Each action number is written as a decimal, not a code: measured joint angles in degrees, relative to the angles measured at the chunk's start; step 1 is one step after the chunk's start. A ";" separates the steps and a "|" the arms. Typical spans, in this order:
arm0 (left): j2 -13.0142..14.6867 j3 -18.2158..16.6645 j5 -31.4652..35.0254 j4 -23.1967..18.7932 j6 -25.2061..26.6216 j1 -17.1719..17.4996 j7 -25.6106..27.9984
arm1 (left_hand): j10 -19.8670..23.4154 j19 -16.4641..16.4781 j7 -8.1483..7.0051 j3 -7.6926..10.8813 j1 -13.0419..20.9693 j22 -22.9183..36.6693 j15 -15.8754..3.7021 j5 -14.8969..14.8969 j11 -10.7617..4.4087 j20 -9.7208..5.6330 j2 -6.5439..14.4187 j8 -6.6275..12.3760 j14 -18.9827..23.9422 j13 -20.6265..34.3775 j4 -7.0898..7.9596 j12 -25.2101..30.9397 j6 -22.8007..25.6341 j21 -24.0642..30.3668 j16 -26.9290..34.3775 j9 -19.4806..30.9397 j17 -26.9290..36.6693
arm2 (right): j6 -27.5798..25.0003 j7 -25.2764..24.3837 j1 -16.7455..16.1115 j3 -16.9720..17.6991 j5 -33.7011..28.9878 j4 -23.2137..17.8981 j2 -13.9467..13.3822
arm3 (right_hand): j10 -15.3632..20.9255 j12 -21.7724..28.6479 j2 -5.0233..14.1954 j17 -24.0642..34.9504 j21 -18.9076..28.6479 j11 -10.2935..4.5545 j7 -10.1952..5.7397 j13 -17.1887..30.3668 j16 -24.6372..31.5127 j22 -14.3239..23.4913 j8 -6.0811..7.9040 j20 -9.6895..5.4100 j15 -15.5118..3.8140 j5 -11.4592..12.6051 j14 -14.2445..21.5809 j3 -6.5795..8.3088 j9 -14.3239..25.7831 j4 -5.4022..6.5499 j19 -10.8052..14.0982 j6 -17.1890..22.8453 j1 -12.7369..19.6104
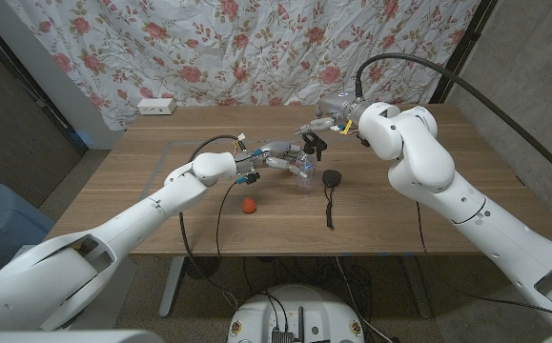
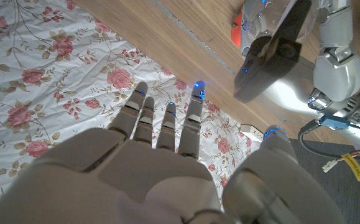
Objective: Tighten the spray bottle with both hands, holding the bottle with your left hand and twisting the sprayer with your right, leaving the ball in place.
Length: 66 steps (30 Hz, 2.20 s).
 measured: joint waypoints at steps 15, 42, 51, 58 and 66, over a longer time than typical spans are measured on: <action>2.35 -1.79 -0.45 -4.08 1.97 2.60 3.01 | 0.01 0.00 0.00 0.00 0.00 0.00 0.00 -0.04 0.00 0.00 0.00 0.00 0.00 -0.60 0.00 -0.43 0.00 0.00 0.00 -0.32 -0.07 | -1.72 -8.63 -2.22 3.27 9.62 -0.27 -1.85 | -0.08 0.45 0.50 -0.07 0.00 0.73 -1.52 -0.18 -0.76 -0.04 -6.10 -1.17 -0.57 0.00 -0.52 -0.49 -0.69 -0.02 -0.09 -10.78 -1.86; 4.18 -4.04 -2.29 -7.54 2.92 6.94 6.89 | -0.30 0.00 -0.33 0.00 -2.85 0.00 0.33 -0.04 -2.56 0.00 -0.42 0.00 -1.56 -2.31 0.01 -2.62 -0.35 -0.37 -1.29 -1.06 -1.73 | -4.38 -28.14 -6.98 10.09 38.32 1.74 -5.93 | -9.76 -0.66 3.21 -1.06 -0.84 -0.31 -1.01 -0.73 -4.14 -0.39 -8.22 -4.90 -3.05 -0.39 -8.72 -1.89 -1.48 0.64 -7.63 -25.58 -6.98; 4.46 -4.58 -2.01 -8.63 3.06 8.38 9.17 | -0.60 -0.43 -0.43 0.00 -2.99 0.00 0.20 -0.05 -2.86 0.00 -0.56 0.00 -1.85 -2.82 0.01 -2.62 -0.46 -0.36 -1.29 -1.34 -2.01 | 1.32 -36.22 -10.36 13.11 49.10 4.70 -7.31 | -10.95 -0.66 4.37 -1.33 -1.28 -1.14 -1.32 -0.98 -4.29 -0.40 -7.96 -5.95 -4.25 -0.40 -10.96 -1.94 -1.75 1.06 -10.03 -25.89 -8.14; 4.65 -4.71 -1.08 -9.24 3.08 9.09 10.65 | -0.82 -1.03 -0.62 0.25 -3.58 0.00 0.04 -0.05 -3.07 0.01 -0.42 0.00 -2.09 -3.09 -0.23 -2.99 -0.67 -0.36 -1.29 -1.36 -2.01 | 6.26 -41.97 -12.42 14.58 55.72 7.35 -7.97 | -10.94 -0.66 4.49 -1.59 -1.02 -1.14 -1.32 -0.97 -4.29 -0.39 -7.95 -6.16 -4.57 -0.40 -10.82 -1.72 -1.75 1.28 -10.23 -25.88 -8.26; 4.70 -4.71 -0.45 -9.40 2.96 9.60 11.42 | -1.23 -1.03 -0.61 0.82 -4.11 0.00 0.11 -0.05 -3.47 0.01 -0.63 0.00 -2.78 -3.62 0.31 -3.00 -0.86 -0.36 -1.78 -1.50 -2.28 | 12.26 -47.19 -14.13 15.44 60.67 10.77 -7.91 | -10.52 -0.40 5.28 -1.59 -0.80 -1.56 -1.32 -0.97 -4.29 -0.39 -7.74 -6.38 -5.07 -0.39 -10.71 -1.56 -1.75 1.44 -10.01 -25.88 -8.07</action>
